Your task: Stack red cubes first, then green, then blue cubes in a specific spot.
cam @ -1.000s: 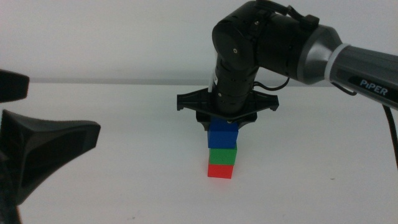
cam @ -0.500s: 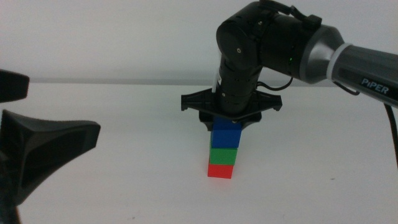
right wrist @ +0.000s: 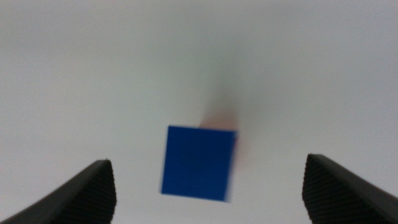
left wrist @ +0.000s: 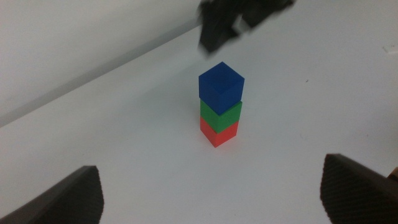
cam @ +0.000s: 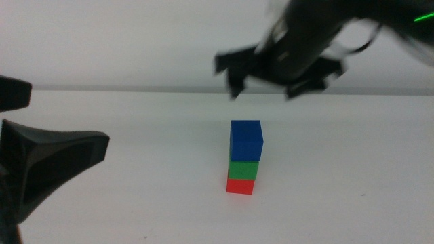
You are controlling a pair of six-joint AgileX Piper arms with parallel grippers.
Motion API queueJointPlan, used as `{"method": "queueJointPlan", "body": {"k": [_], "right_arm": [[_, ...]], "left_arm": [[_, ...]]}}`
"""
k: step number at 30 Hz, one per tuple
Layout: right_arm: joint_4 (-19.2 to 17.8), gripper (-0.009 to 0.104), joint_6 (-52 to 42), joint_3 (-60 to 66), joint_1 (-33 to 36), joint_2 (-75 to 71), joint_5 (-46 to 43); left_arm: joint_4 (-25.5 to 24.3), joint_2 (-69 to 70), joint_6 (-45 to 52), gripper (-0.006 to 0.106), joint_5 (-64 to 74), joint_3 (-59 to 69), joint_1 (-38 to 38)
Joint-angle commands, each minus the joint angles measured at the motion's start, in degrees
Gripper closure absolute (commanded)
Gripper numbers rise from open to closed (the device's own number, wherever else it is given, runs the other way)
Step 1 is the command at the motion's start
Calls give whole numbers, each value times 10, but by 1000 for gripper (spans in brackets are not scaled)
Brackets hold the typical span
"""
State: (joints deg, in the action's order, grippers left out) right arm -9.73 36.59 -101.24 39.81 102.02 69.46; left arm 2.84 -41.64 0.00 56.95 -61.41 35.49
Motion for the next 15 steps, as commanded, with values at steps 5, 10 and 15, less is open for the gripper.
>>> {"method": "queueJointPlan", "body": {"k": [5, 10, 15], "right_arm": [[-22, 15, -87, 145, -69, -211, -57], [-15, 15, -196, 338, -180, -448, -158], [82, 15, -351, 494, -321, -630, -270]], "left_arm": [[1, 2, 0, 7, -11, 2, -1], [1, 2, 0, 7, -11, 2, -1], [1, 2, 0, 7, -11, 2, -1]]}}
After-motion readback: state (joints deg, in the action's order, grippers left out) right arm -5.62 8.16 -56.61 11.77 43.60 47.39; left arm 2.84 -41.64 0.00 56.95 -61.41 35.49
